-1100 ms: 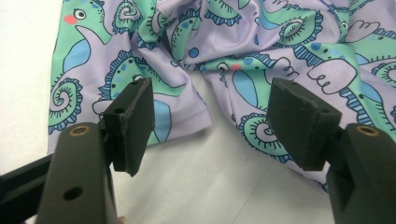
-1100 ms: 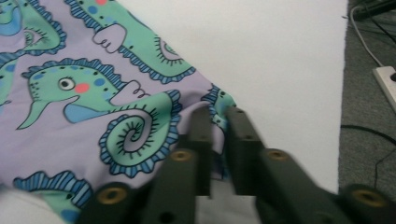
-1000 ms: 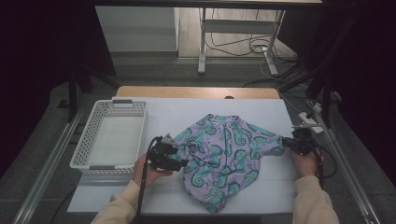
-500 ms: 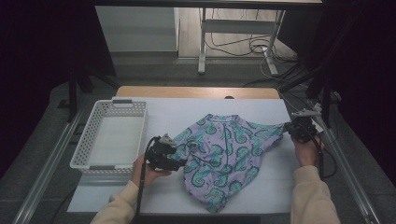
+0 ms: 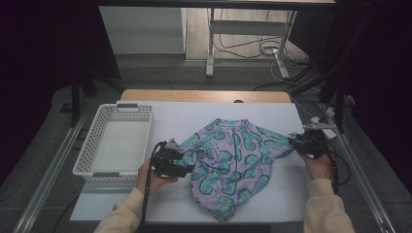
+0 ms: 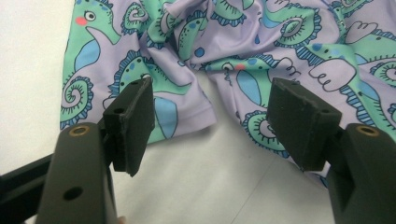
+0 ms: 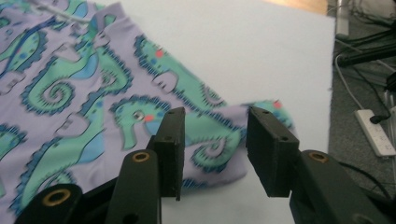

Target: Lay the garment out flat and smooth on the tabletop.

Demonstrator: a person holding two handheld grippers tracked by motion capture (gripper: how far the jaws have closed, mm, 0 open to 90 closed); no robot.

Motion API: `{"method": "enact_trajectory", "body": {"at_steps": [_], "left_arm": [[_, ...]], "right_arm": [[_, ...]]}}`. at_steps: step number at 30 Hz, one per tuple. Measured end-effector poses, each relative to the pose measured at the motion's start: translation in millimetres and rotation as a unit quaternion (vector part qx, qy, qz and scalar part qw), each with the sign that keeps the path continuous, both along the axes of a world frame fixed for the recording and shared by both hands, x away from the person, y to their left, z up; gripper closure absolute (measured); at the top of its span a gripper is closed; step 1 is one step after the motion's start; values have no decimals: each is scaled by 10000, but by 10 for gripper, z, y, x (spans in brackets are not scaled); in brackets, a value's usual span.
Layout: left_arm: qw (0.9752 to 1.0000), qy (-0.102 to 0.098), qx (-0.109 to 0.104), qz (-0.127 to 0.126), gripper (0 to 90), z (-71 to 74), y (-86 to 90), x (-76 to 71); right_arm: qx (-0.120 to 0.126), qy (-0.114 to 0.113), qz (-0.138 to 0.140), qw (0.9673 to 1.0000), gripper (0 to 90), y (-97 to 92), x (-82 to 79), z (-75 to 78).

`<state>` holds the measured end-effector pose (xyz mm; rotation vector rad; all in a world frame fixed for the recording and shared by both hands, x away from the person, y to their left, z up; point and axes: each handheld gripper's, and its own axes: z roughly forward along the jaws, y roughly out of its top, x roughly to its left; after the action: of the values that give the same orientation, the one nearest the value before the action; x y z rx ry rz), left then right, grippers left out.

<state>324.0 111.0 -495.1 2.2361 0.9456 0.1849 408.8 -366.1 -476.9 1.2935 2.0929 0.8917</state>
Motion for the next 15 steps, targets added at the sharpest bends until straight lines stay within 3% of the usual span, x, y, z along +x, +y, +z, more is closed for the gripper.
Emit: {"method": "enact_trajectory", "body": {"at_steps": [3,6,9,11,15], "left_arm": [[10000,-13,1,-22,327,11,-11,3],[10000,-18,-14,-32,327,17,-16,7],[10000,-17,-13,-30,327,19,-12,11],[10000,-10,-13,-22,327,17,-10,12],[10000,-3,15,-25,327,9,-11,8]], "right_arm": [[71,133,-47,9999,577,1,-55,-50],[-116,341,-74,9993,572,0,-53,-170],[-102,536,-124,9984,565,3,-10,-276],[5,594,-89,9982,615,18,21,-327],[109,595,171,9980,835,123,77,-375]]}}
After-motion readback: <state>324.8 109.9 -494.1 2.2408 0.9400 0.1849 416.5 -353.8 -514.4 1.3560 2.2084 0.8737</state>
